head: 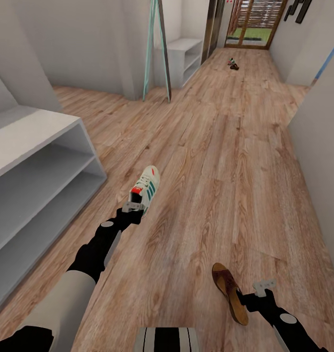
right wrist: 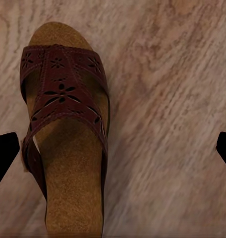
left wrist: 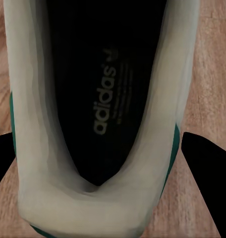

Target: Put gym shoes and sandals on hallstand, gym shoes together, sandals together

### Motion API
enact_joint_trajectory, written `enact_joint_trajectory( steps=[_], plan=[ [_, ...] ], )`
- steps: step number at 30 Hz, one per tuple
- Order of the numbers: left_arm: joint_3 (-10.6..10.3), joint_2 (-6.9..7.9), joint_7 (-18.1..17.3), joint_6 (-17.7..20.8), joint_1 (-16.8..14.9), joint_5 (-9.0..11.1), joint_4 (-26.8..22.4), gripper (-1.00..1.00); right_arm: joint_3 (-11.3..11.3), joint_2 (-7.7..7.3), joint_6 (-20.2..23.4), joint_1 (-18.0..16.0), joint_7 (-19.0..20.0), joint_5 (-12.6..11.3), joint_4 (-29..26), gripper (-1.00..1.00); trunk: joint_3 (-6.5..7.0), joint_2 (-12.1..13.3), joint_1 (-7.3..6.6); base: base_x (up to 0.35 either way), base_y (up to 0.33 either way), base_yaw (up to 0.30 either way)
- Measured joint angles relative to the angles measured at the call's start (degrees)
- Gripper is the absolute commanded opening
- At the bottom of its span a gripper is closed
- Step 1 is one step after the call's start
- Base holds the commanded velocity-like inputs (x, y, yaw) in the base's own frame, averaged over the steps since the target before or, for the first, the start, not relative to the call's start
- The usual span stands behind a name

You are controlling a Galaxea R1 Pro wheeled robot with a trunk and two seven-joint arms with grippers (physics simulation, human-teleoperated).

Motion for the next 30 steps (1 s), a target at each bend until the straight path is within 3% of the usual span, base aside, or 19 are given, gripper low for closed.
enact_joint_trajectory(
  steps=[14,30],
  plan=[
    [0.0,0.08,-0.1,0.7,0.0,0.0,-0.2,-1.00,0.1,0.00,0.0,0.0,0.1,0.0,0.2,1.00,-4.00,-0.2,0.36,0.000,0.000,0.058],
    [0.0,0.16,-0.1,0.7,0.0,0.0,-0.2,-1.00,0.1,0.00,0.0,0.1,0.1,0.1,0.2,1.00,-5.37,-0.2,0.36,0.000,0.000,0.081]
  ],
)
